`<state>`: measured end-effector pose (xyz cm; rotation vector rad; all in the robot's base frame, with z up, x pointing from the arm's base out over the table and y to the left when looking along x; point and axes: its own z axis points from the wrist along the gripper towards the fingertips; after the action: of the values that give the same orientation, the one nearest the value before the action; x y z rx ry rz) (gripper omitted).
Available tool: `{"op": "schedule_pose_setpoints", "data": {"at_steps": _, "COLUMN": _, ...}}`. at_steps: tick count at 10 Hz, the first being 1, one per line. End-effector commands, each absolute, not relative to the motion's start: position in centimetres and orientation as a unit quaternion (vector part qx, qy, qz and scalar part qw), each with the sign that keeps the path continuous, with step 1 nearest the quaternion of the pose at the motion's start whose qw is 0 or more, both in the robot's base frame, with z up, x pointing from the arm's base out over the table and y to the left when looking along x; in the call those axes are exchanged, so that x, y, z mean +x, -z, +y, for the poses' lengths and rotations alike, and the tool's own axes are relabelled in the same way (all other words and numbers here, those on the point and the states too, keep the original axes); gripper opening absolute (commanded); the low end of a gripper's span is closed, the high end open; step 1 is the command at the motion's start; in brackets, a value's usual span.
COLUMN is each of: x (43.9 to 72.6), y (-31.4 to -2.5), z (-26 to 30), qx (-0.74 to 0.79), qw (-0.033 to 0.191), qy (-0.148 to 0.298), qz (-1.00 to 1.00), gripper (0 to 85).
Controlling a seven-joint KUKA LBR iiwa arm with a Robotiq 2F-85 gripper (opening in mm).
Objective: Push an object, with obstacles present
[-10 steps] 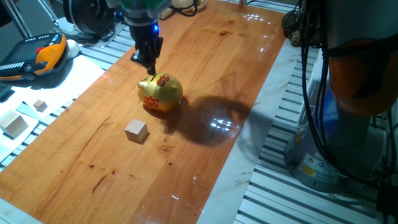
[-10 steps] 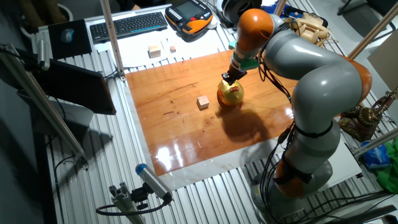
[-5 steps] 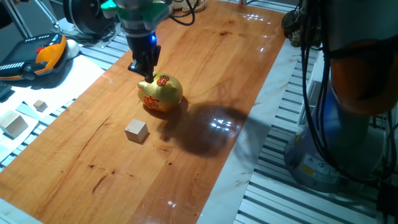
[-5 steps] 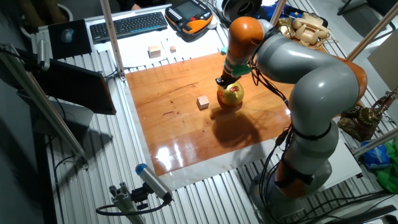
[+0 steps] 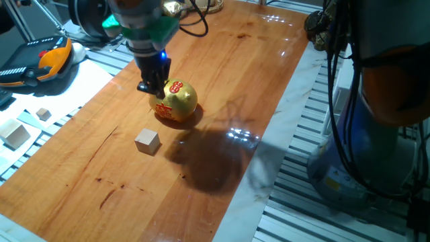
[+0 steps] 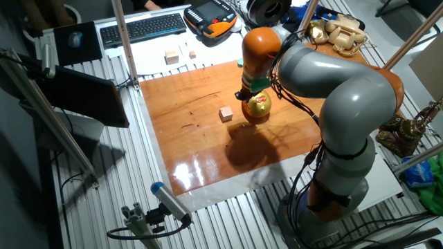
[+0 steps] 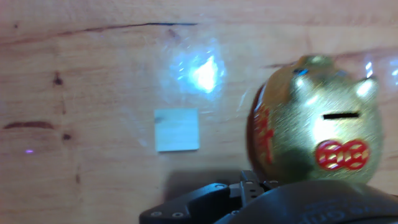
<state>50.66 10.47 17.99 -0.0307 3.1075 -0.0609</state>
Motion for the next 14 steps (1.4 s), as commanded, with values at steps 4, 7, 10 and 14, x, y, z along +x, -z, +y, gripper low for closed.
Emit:
{"op": "schedule_pose_setpoints", "data": {"at_steps": 4, "x": 50.04, "y": -17.22, "z": 11.52, "qx": -0.012, "qw": 0.016, "qy": 0.022, "qz": 1.0, "gripper": 0.0}}
{"op": "schedule_pose_setpoints", "data": {"at_steps": 7, "x": 50.23, "y": -16.88, "z": 11.59, "qx": -0.012, "qw": 0.024, "qy": 0.026, "qz": 0.999, "gripper": 0.0}}
{"op": "schedule_pose_setpoints", "data": {"at_steps": 10, "x": 50.23, "y": -16.88, "z": 11.59, "qx": -0.026, "qw": 0.001, "qy": 0.02, "qz": 0.999, "gripper": 0.0}}
{"op": "schedule_pose_setpoints", "data": {"at_steps": 14, "x": 50.23, "y": -16.88, "z": 11.59, "qx": -0.035, "qw": -0.001, "qy": -0.01, "qz": 0.999, "gripper": 0.0}}
